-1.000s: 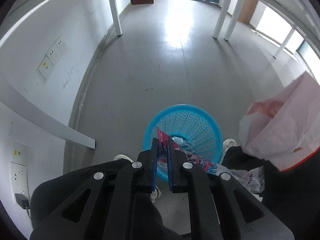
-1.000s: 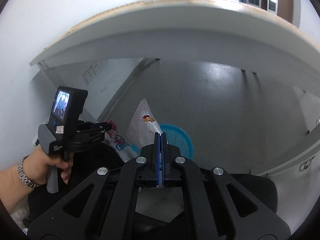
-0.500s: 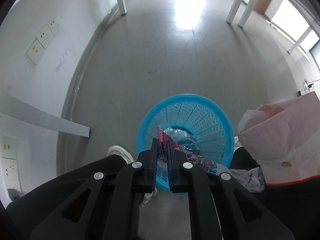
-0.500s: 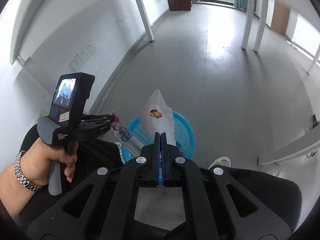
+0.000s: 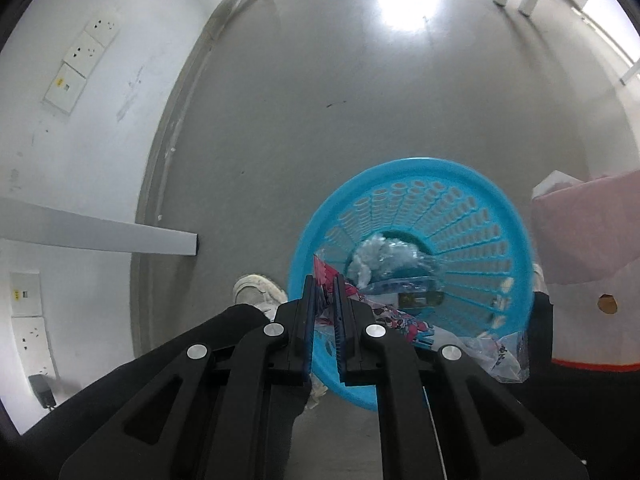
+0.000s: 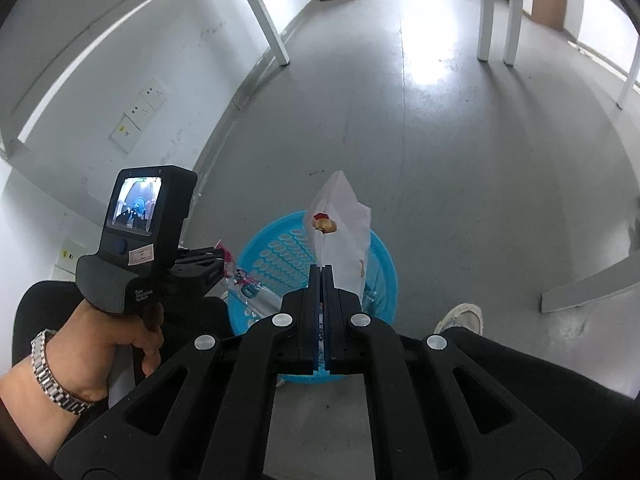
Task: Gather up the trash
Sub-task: 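Carry the wrapper and paper bag down over the blue wastebasket with both tools, then open both tools to drop the wrapper and paper bag into the wastebasket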
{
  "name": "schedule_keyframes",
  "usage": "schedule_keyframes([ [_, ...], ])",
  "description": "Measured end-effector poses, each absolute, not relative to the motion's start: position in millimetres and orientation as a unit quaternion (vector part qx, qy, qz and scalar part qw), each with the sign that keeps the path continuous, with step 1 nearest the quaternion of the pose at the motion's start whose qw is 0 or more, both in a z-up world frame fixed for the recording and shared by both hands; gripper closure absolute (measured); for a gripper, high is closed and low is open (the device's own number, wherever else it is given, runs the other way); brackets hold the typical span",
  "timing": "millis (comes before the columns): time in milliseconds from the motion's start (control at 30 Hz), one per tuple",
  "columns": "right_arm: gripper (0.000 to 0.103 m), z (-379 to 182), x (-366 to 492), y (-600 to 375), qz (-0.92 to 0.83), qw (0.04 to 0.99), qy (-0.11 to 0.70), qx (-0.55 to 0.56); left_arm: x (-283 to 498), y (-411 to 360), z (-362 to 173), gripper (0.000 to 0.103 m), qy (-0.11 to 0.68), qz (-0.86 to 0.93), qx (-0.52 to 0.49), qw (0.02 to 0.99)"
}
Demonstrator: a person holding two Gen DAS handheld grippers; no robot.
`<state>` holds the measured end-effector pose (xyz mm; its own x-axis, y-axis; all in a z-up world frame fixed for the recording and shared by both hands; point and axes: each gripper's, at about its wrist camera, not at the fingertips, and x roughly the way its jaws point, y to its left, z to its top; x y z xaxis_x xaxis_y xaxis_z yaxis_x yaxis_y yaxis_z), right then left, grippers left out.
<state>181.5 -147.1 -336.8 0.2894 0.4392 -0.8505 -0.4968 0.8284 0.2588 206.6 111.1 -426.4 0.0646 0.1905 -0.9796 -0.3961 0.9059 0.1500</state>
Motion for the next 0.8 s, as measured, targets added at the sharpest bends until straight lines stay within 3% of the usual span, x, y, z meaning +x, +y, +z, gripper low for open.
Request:
schedule_keyframes([
  [567,0.102,-374.9,207.5,-123.1,0.281,0.777,0.562,-0.029,217.7,130.9,-474.0,0.093,0.669,0.261,-0.116,0.687],
  [667,0.102,-375.0,208.0,-121.9,0.281,0.779,0.56,-0.026,217.3,132.7,-475.0,0.086,0.663,0.27,-0.123,0.687],
  [733,0.102,-377.2,208.8,-121.8,0.283,0.776,0.563,-0.019,216.9,133.9,-475.9,0.075,0.661,0.265,-0.139,0.688],
  [800,0.099,-383.4,211.6,-122.0,0.285,0.764,0.578,-0.01,215.3,136.8,-474.8,0.054,0.658,0.258,-0.165,0.688],
])
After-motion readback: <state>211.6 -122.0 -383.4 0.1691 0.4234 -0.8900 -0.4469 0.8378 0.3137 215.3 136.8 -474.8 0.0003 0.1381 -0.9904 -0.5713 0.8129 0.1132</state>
